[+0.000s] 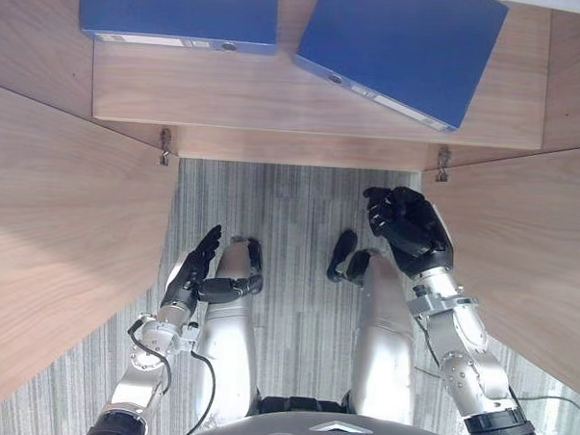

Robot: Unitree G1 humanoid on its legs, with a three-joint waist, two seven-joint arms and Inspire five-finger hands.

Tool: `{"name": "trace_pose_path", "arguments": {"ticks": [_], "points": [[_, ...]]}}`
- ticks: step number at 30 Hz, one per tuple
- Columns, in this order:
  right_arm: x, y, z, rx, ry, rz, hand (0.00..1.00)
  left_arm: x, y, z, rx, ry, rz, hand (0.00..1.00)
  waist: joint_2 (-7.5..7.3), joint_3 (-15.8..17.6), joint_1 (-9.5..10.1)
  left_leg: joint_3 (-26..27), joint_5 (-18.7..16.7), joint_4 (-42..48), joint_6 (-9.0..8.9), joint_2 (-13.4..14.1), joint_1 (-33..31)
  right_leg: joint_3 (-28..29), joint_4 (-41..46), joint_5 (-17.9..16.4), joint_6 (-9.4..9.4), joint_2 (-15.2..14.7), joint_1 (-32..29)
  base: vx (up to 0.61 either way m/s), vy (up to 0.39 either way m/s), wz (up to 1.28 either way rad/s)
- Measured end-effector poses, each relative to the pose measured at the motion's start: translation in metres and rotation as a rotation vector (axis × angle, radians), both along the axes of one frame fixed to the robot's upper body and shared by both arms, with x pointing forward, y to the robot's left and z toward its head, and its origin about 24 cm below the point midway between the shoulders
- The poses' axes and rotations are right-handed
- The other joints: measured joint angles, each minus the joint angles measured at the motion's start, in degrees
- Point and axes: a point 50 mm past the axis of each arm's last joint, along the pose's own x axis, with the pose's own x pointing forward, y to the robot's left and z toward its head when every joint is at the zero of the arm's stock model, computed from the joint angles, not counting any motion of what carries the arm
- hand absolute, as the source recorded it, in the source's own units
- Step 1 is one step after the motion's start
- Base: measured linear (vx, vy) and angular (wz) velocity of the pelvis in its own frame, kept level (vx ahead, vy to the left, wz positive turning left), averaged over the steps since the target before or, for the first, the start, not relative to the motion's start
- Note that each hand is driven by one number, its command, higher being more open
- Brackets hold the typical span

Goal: Walk over to the cabinet, pick up the folder, carry it to the office cabinet, place the folder inside the office cabinet, then close the office cabinet door

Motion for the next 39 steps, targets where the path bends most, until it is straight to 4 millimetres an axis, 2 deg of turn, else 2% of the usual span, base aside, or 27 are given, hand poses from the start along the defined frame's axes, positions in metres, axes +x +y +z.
{"name": "trace_pose_path", "arguments": {"ticks": [6,15,19,23,35,39], "points": [[0.004,-0.003,0.004,0.015,-0.021,-0.077,0.00,0.001,-0.006,-0.001,-0.026,-0.007,0.014,1.00,0.26,0.14,0.89,-0.04,0.00,0.08,-0.02,0.05,-0.13,-0.05,0.34,-0.18,-0.21,-0.08,-0.17,0.00,0.000,0.00],[0.016,-0.004,0.022,0.036,-0.095,-0.164,0.00,0.004,-0.013,0.006,-0.049,-0.043,0.019,1.00,0.44,0.23,1.47,-0.86,-0.12,1.29,-0.21,-0.38,-1.74,-0.68,2.09,-1.13,-0.45,-0.88,-1.29,0.00,-0.008,0.05],[0.021,-0.009,0.029,0.077,-0.122,-0.227,0.00,0.005,-0.018,0.008,-0.076,-0.057,0.027,1.00,0.51,0.26,2.60,-1.24,-0.29,2.14,-0.39,-0.53,-2.28,-0.85,3.36,-1.88,-0.54,-1.28,-1.71,0.00,-0.009,0.05],[0.023,-0.008,0.033,0.085,-0.135,-0.231,0.00,0.006,-0.021,0.008,-0.090,-0.062,0.029,1.00,0.55,0.24,2.64,-1.57,-0.33,2.25,-0.48,-0.82,-2.39,-1.21,3.89,-2.27,-0.74,-1.74,-1.71,-0.01,-0.016,0.07],[0.026,-0.008,0.035,0.116,-0.141,-0.258,0.00,0.007,-0.023,0.010,-0.098,-0.063,0.027,1.00,0.75,0.14,2.84,-1.73,-0.44,3.04,-0.62,-0.81,-3.56,-1.24,5.03,-2.86,-0.95,-1.97,-2.95,0.00,0.000,0.00],[0.025,-0.011,0.035,0.120,-0.139,-0.272,0.00,0.007,-0.027,0.009,-0.115,-0.061,0.032,1.00,1.51,-0.30,2.88,-1.75,-0.47,3.26,-0.67,-0.79,-4.17,-1.20,5.36,-2.90,-1.03,-1.97,-3.61,0.00,0.000,0.00]]}}
